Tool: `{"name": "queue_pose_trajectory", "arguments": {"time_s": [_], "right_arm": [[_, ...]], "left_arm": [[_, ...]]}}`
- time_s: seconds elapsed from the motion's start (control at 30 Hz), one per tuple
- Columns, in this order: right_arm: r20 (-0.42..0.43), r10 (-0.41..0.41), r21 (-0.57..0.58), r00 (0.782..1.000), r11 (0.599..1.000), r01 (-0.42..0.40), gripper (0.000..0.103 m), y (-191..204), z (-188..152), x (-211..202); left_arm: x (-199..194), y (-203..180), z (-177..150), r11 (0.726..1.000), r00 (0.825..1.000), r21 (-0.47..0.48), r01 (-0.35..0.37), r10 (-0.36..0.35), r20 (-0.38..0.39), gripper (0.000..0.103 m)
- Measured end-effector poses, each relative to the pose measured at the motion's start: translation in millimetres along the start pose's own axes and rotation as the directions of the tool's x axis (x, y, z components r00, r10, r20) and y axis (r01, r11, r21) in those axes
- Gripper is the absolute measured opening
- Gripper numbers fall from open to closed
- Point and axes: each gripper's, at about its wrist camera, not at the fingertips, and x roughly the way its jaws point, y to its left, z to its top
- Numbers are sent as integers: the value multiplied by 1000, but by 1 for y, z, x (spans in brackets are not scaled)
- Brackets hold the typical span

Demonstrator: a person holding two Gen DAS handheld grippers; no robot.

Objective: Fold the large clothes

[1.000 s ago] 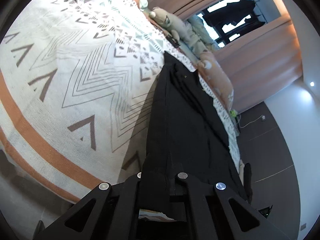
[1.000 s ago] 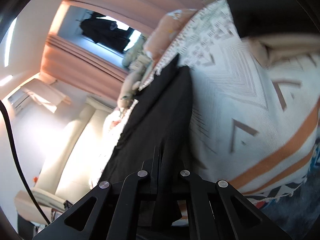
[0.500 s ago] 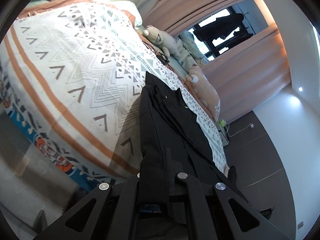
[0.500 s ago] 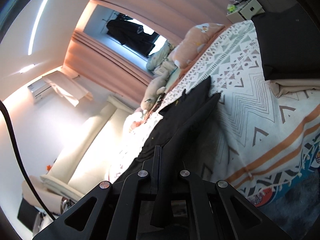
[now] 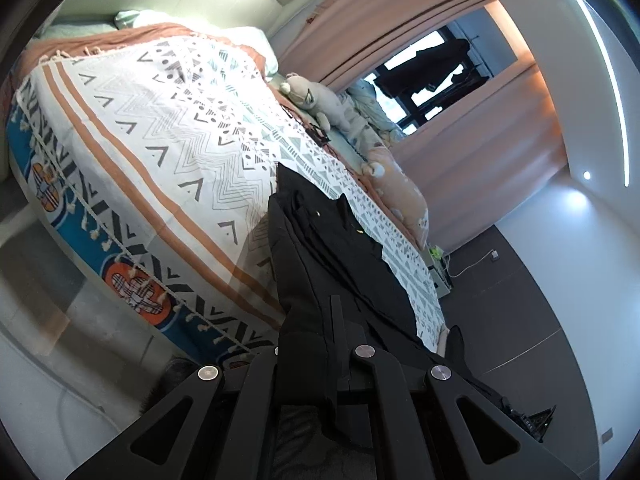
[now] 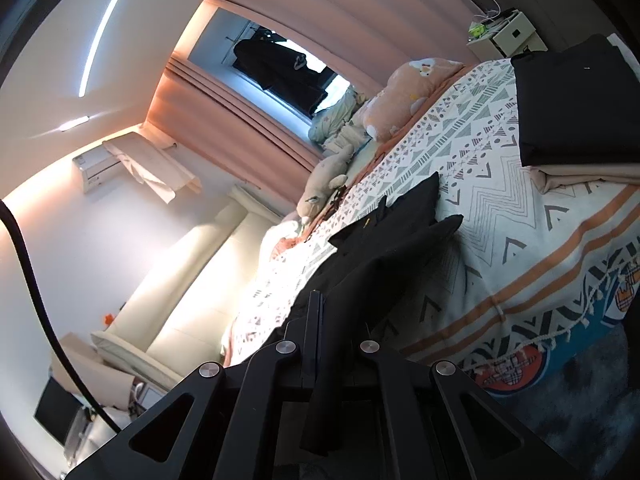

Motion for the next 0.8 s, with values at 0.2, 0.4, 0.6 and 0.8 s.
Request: {"name": "queue_pose_trajectory", "arguments": {"time_s": [0.2, 0.4, 0.6, 0.8], "right_arm": [[-4, 15, -13, 1000, 1000, -15, 5, 8, -11, -16], [-7, 17, -25, 1000, 1000, -17, 5, 13, -7, -15], [-1, 27, -44, 1000, 999, -27, 5, 19, 9, -6], [12, 43, -75, 999, 996, -42, 5, 32, 40, 17]], "left_arm": [[-22, 3, -6, 1000, 1000, -10, -1, 1, 6, 2], [-22, -6, -2, 1000, 999, 6, 23, -23, 22, 2], [-13, -15, 17, 999, 998, 12, 42, -42, 42, 2], [-2, -24, 42, 998, 995, 18, 68, -69, 78, 2]]}}
